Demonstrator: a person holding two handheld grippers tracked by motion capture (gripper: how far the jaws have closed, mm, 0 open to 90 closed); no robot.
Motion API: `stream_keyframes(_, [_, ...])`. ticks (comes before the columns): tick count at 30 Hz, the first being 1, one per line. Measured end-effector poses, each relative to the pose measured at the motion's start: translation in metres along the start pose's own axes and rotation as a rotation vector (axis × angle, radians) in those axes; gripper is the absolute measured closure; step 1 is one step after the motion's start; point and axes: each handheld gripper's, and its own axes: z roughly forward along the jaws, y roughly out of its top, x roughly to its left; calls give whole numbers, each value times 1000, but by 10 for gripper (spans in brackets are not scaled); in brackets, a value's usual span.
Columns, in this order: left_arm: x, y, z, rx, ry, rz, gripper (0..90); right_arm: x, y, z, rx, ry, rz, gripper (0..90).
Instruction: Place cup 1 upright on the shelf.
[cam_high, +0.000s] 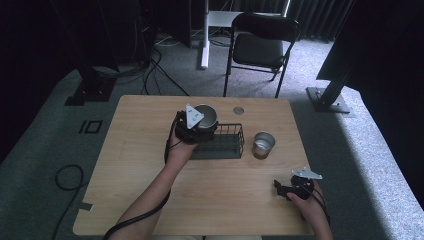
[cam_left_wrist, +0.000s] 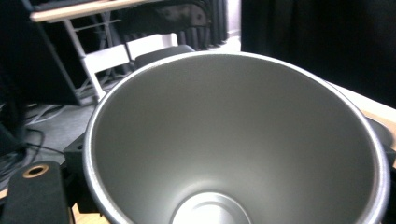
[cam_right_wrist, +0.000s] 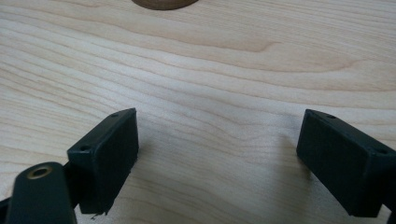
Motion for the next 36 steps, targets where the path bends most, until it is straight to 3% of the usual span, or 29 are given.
stream_keyframes(8, [9,-18,8,20,67,-56,138,0,0,0,0,0,1,126])
stream_keyframes(19, [16,-43,23,26,71,-110,138,0,0,0,1,0,0,125])
stream_keyframes(25, [17,-54,30,49,69,-123,139,0,0,0,1,0,0,125])
stream_keyframes(36, [13,-62,37,68,82,-102,138,0,0,0,0,0,0,126])
